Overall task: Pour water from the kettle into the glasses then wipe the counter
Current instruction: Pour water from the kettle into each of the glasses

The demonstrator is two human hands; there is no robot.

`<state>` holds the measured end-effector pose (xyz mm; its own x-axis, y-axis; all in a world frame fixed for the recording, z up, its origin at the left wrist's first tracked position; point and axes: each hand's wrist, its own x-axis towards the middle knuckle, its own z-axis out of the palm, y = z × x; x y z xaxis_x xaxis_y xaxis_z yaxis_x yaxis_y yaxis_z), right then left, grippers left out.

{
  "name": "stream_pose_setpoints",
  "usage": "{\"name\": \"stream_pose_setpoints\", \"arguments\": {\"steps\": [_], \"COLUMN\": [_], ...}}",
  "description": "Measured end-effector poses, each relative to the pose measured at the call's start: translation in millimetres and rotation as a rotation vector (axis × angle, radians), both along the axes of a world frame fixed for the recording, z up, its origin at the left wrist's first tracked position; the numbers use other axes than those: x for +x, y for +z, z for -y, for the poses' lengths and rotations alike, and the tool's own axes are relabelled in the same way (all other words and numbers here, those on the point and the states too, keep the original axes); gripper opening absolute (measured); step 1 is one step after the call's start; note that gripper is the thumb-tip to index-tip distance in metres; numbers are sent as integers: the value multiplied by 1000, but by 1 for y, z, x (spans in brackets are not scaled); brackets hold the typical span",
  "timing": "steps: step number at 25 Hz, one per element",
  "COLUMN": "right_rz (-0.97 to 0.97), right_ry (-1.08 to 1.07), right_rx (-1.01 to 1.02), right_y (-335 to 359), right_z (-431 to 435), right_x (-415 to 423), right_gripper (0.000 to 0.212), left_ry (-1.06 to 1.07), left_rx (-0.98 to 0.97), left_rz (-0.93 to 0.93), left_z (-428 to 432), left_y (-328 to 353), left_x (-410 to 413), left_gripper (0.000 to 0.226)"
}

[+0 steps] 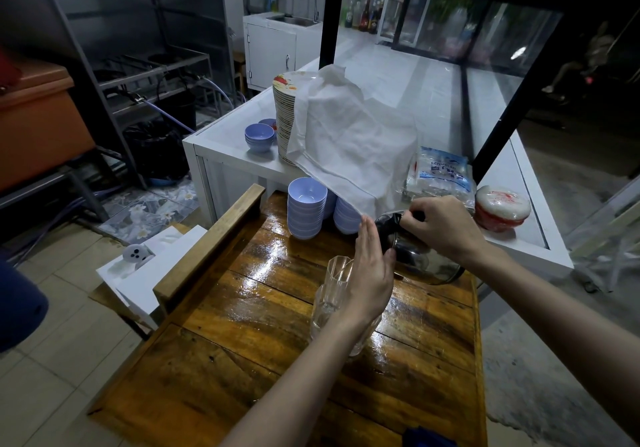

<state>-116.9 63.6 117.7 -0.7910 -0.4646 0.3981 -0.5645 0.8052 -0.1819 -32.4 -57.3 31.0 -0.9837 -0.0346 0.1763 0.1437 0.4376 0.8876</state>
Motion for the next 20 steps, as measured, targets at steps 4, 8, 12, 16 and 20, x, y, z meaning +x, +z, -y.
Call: {"name": "stream_pose_setpoints", "arguments": {"steps": [4, 8, 12, 16, 20], "right_rz": [-1, -12, -8, -5, -23], "right_ry": [-2, 14, 12, 3, 14], "right_rx": [5, 23, 31, 14, 19], "right_y": [3, 3, 2, 0, -1], "right_z": [4, 6, 5, 2, 3], "right_x": [3, 3, 3, 2, 2], "right_gripper": [34, 35, 36, 37, 36], "left_ry": [17, 20, 18, 15, 12], "left_rx": [4, 4, 9, 15, 14], "left_rz": [-2, -2, 0, 4, 5], "left_z": [1, 3, 2, 1, 1], "left_y": [0, -3, -2, -2, -3], "left_x": [0, 0, 1, 2, 3], "left_gripper": [63, 63, 62, 63, 62]}}
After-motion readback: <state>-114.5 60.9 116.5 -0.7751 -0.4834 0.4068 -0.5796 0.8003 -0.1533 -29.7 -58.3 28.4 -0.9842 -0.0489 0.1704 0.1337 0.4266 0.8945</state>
